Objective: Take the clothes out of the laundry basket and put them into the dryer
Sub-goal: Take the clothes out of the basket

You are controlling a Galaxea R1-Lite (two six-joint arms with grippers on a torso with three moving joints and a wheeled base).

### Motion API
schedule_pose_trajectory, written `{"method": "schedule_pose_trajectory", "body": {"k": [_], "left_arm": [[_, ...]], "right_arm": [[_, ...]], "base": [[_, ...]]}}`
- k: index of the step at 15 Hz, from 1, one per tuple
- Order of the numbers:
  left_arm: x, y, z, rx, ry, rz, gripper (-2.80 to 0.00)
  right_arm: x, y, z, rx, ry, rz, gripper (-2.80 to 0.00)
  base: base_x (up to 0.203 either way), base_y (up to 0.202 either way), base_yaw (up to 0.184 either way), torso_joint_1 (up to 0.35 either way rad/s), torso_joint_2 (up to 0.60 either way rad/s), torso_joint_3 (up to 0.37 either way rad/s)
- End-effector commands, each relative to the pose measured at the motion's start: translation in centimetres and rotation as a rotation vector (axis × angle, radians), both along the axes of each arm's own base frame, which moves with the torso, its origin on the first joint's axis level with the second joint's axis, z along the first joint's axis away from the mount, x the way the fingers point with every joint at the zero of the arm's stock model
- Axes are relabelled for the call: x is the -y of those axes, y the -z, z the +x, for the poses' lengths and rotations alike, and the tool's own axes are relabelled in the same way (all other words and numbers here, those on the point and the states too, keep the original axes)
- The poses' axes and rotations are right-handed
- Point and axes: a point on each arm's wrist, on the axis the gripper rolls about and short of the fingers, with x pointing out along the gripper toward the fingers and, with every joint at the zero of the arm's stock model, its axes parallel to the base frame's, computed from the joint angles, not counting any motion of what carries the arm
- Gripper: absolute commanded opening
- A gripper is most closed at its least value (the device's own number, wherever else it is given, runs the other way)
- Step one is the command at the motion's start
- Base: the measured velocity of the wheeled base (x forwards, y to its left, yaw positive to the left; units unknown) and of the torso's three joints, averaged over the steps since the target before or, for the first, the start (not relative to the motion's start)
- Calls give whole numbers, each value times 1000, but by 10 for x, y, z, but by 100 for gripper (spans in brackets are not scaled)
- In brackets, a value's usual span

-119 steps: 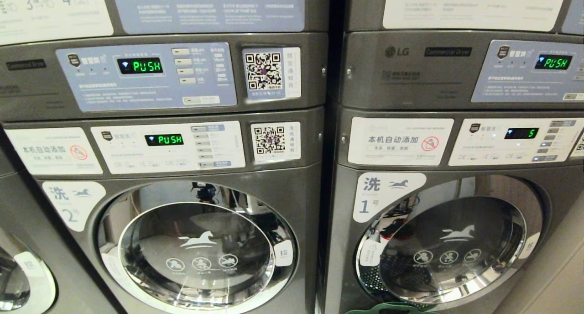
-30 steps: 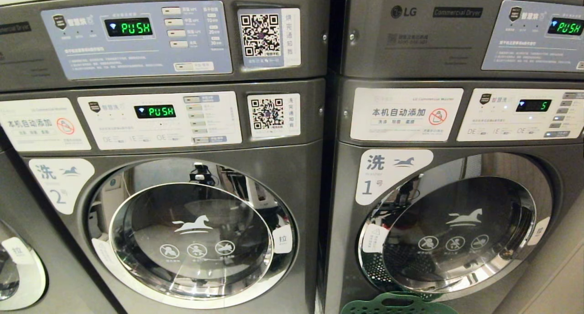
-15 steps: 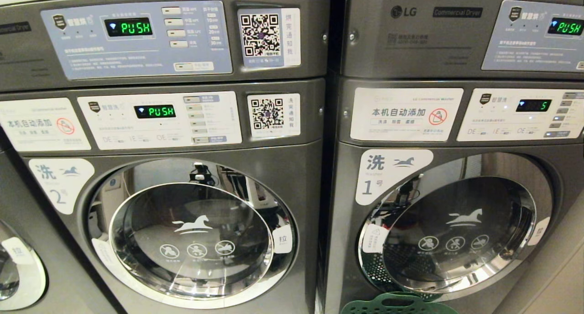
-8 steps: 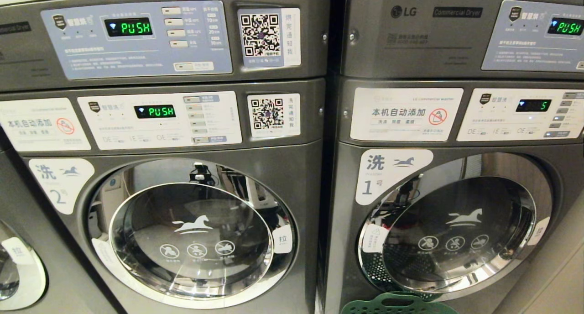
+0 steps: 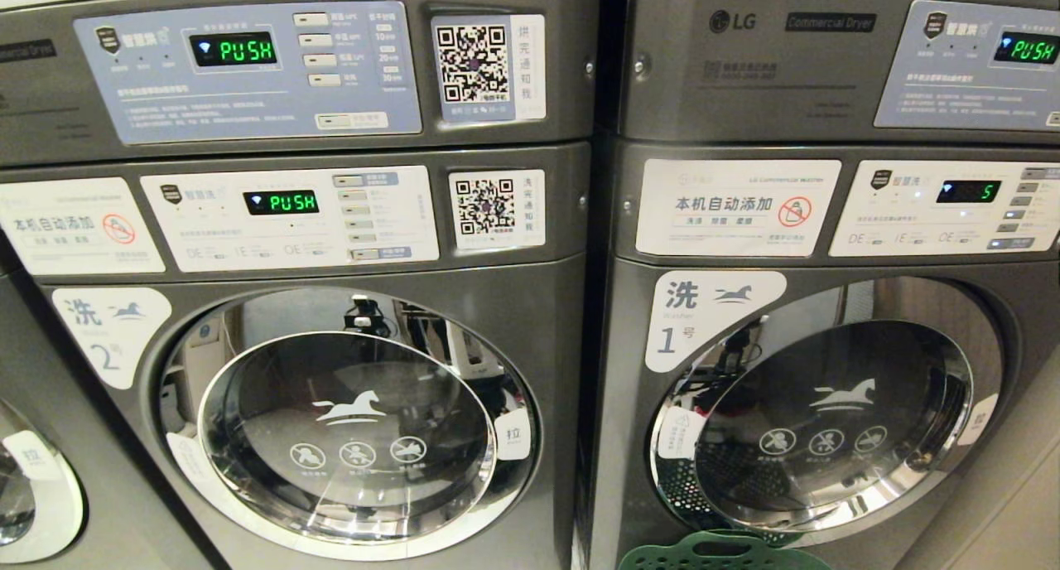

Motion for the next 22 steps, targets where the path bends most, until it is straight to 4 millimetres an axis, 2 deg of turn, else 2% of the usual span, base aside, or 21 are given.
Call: {"method": "schedule_pose_trajectory", "body": {"k": [1,22], "left_arm": [[0,0,0,1,-1,0,-280],[0,0,0,3,-1,0,-280]], "right_arm": [[0,0,0,0,-1,-1,0],[0,0,0,0,0,-1,0]], "base": [[0,0,0,0,0,0],[0,0,0,0,0,0]]}}
